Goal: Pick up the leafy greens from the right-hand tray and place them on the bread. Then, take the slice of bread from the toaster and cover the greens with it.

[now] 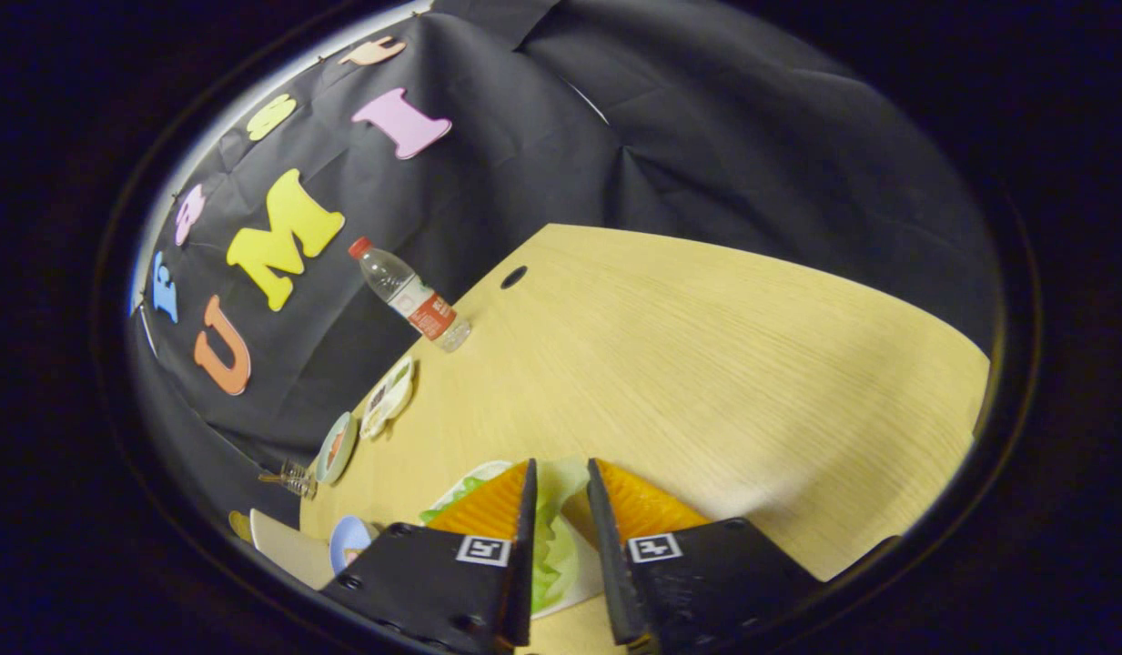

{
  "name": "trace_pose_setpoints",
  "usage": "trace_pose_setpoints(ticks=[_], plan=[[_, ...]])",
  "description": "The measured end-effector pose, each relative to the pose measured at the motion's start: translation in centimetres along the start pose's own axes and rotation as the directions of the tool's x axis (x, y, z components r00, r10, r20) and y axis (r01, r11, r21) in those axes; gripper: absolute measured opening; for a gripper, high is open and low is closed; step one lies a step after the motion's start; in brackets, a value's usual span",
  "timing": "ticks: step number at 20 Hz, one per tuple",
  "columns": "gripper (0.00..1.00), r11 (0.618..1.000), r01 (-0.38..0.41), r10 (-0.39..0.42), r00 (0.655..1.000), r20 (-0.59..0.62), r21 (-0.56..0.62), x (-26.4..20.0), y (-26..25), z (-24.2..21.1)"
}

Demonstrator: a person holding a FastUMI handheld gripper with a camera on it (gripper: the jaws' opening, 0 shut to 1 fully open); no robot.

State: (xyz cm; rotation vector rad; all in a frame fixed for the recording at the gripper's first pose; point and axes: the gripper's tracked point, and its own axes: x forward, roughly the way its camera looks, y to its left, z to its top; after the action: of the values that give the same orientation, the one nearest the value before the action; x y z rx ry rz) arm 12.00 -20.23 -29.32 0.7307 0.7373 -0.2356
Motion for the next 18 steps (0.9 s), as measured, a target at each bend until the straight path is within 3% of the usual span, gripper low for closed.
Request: trace_pose_setpoints(ticks=[3, 8, 18], plan=[[0.00, 0.999, -0.028, 0.029, 0.999, 0.025, -0.017, -0.3, 0.2, 0.5], [0.00, 0.993, -0.099, 0.105, 0.989, 0.106, -0.057, -2.9, 2.3, 2.3], [0.00, 0.960, -0.210, 0.246, 0.947, 0.207, -0.184, -9.3, 11.3, 3.7]])
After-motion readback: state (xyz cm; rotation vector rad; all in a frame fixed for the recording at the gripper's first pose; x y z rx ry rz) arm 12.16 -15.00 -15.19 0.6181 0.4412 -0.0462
